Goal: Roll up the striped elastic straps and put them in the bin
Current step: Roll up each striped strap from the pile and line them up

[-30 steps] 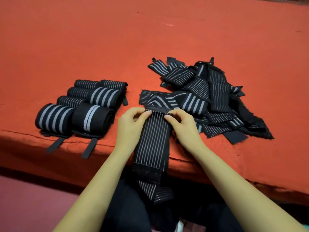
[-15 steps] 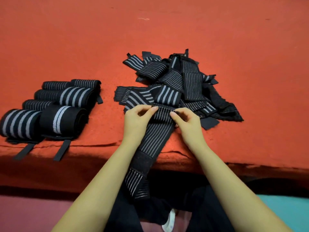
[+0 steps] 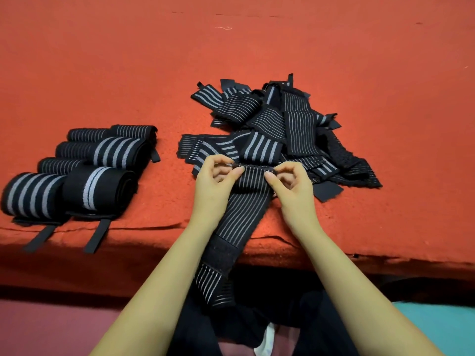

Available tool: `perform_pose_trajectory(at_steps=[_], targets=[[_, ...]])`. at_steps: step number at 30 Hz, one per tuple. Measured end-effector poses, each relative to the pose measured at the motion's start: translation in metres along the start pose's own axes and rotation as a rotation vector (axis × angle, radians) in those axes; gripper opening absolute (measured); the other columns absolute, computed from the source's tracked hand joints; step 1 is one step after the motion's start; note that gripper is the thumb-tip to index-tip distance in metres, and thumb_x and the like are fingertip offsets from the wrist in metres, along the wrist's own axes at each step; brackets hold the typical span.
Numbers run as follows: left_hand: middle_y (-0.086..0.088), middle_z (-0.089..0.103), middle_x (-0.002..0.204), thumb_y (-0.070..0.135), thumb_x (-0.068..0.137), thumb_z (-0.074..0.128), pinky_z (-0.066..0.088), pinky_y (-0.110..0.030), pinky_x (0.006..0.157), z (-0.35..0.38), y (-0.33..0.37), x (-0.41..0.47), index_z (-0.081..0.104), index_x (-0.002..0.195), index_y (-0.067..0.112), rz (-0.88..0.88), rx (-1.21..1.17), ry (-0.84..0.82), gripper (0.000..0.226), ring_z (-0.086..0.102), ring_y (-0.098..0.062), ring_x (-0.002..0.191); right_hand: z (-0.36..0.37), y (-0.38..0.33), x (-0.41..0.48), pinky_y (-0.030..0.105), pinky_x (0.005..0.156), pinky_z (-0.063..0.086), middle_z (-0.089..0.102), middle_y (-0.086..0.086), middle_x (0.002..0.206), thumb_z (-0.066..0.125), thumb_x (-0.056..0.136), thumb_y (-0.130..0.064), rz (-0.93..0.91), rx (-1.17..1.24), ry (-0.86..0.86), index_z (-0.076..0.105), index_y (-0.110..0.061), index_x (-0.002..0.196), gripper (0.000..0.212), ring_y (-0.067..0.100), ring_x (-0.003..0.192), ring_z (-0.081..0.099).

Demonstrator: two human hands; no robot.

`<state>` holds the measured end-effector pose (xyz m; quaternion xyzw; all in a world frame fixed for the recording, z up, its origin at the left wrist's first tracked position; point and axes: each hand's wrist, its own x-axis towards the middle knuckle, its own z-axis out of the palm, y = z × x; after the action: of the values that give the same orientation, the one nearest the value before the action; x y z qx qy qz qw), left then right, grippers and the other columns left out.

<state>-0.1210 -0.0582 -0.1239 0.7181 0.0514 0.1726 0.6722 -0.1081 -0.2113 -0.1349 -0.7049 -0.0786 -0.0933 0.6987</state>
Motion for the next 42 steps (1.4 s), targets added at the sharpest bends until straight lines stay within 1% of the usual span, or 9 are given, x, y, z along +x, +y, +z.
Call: perform_pose_trajectory(at_steps=[4, 6, 12, 16, 23, 29, 34, 40, 42], targets=[[0.006, 0.062, 0.098, 0.008, 0.092, 0.061, 0.045, -0.015, 0.089, 0.0, 0.003, -0.001, 0.061, 0.117, 0.018, 0.031, 0.104, -0.148, 0.027, 0.057, -0.003, 0.094, -0.001, 0.0, -0.001, 0.024, 0.07, 0.042, 0.055, -0.009, 0.068, 0.066, 0.088, -0.008, -0.039, -0.026, 0.009, 0.053, -0.023, 0.099, 0.024, 0.005, 0.069, 0.052], [0.008, 0.066, 0.105, 0.013, 0.09, 0.065, 0.045, -0.015, 0.09, -0.002, 0.007, 0.0, 0.065, 0.108, 0.017, 0.069, 0.167, -0.216, 0.018, 0.059, 0.0, 0.101, -0.002, -0.002, -0.003, 0.026, 0.072, 0.044, 0.056, -0.011, 0.068, 0.067, 0.087, -0.01, -0.044, -0.031, 0.004, 0.057, -0.026, 0.102, 0.024, 0.005, 0.07, 0.053], [0.012, 0.065, 0.082, 0.015, 0.081, 0.075, 0.043, -0.015, 0.077, -0.005, 0.036, 0.008, 0.063, 0.082, 0.024, 0.15, 0.252, -0.184, 0.015, 0.058, 0.003, 0.077, 0.004, -0.019, -0.007, 0.025, 0.082, 0.053, 0.07, 0.004, 0.096, 0.069, 0.083, -0.011, 0.119, 0.209, -0.135, 0.058, -0.017, 0.114, 0.034, 0.01, 0.089, 0.066], [0.012, 0.065, 0.081, 0.017, 0.082, 0.074, 0.047, -0.021, 0.076, -0.008, 0.067, 0.017, 0.063, 0.081, 0.025, 0.229, 0.268, -0.128, 0.014, 0.06, -0.002, 0.078, 0.008, -0.041, -0.014, 0.019, 0.059, 0.053, 0.073, 0.005, 0.087, 0.062, 0.088, -0.002, 0.273, 0.238, -0.36, 0.065, -0.009, 0.099, 0.013, 0.011, 0.075, 0.069], [0.01, 0.067, 0.08, 0.012, 0.078, 0.076, 0.047, -0.019, 0.074, -0.003, 0.079, 0.009, 0.065, 0.078, 0.026, 0.201, 0.145, -0.109, 0.018, 0.06, -0.003, 0.075, -0.018, -0.072, -0.005, 0.016, 0.046, 0.044, 0.068, -0.003, 0.067, 0.065, 0.088, -0.012, 0.254, 0.059, -0.489, 0.063, -0.009, 0.084, 0.006, 0.006, 0.056, 0.063], [0.01, 0.063, 0.077, 0.012, 0.08, 0.074, 0.042, -0.015, 0.071, 0.012, 0.044, -0.001, 0.062, 0.078, 0.024, 0.116, 0.195, -0.127, 0.018, 0.054, 0.003, 0.068, -0.026, -0.048, -0.009, 0.027, 0.064, 0.05, 0.072, 0.001, 0.098, 0.071, 0.082, -0.032, 0.301, 0.009, -0.439, 0.064, -0.017, 0.109, 0.032, 0.013, 0.087, 0.068], [0.016, 0.056, 0.086, 0.021, 0.094, 0.06, 0.037, -0.006, 0.073, 0.017, 0.011, -0.011, 0.051, 0.095, 0.02, 0.102, 0.306, -0.111, 0.009, 0.053, 0.003, 0.08, -0.013, -0.025, -0.006, 0.037, 0.084, 0.054, 0.072, 0.013, 0.096, 0.058, 0.094, -0.008, 0.282, 0.035, -0.316, 0.063, -0.01, 0.1, 0.008, 0.021, 0.087, 0.068], [0.014, 0.059, 0.09, 0.016, 0.094, 0.059, 0.037, -0.008, 0.075, 0.014, -0.003, -0.011, 0.055, 0.098, 0.019, 0.112, 0.324, -0.184, 0.007, 0.053, 0.006, 0.083, -0.005, -0.009, -0.006, 0.04, 0.078, 0.051, 0.067, 0.018, 0.092, 0.055, 0.097, -0.015, 0.24, -0.007, -0.246, 0.058, -0.004, 0.098, 0.012, 0.024, 0.083, 0.063], [0.013, 0.063, 0.088, 0.013, 0.091, 0.063, 0.041, -0.011, 0.079, 0.012, -0.004, -0.011, 0.061, 0.092, 0.02, 0.102, 0.219, -0.197, 0.008, 0.056, 0.006, 0.084, -0.006, -0.007, -0.005, 0.031, 0.071, 0.051, 0.069, 0.007, 0.082, 0.054, 0.097, -0.012, 0.2, 0.002, -0.216, 0.057, -0.007, 0.094, 0.006, 0.015, 0.076, 0.064]])
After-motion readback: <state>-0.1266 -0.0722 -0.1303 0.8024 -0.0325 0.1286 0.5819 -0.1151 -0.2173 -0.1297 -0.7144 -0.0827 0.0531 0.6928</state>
